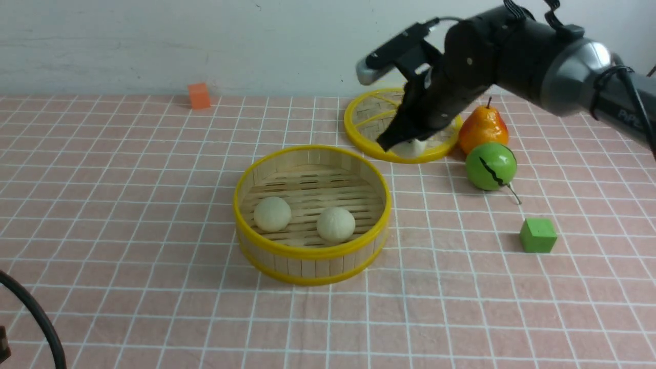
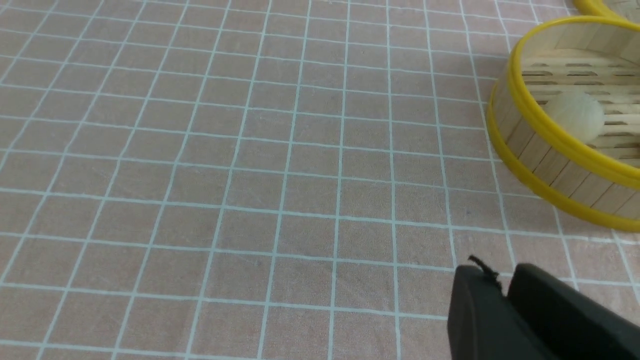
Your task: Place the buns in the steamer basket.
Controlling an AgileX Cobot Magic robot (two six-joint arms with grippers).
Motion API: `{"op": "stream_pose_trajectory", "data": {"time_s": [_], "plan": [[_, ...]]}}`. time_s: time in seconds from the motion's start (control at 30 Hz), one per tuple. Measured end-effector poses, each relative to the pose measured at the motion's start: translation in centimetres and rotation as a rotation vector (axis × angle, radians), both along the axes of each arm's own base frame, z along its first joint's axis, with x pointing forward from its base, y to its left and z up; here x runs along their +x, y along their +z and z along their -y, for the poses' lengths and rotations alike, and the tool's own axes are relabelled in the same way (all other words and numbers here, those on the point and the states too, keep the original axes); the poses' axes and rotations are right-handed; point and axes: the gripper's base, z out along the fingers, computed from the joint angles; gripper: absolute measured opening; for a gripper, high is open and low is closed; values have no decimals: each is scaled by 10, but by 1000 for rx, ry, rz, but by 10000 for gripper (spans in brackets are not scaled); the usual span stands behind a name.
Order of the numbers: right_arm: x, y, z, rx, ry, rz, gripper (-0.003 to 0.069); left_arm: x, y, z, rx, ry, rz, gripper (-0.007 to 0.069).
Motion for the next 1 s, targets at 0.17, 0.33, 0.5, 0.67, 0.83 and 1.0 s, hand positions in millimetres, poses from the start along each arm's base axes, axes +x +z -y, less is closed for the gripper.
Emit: {"op": "stream_pose_trajectory", "data": {"time_s": [0.17,0.33,0.5,0.67,0.83,1.0], "plan": [[-11,-10,-56,-10,183,101,-1,0,0,0,-1,-2,3,88],[1,-68,-75,-39,216,65,27,0,0,0,-1,-2,3,92],[5,-95,-78,-57,213,23,178,0,0,0,-2,-2,3,92],[-8,-62,-78,-18,179,14,477,0,0,0,-2,-2,3,92],[-48,36,-72,37,151,12,578,0,0,0,-3,-2,2,92],[-117,144,-42,65,122,67,493,0,0,0,-4,-2,2,93]]}}
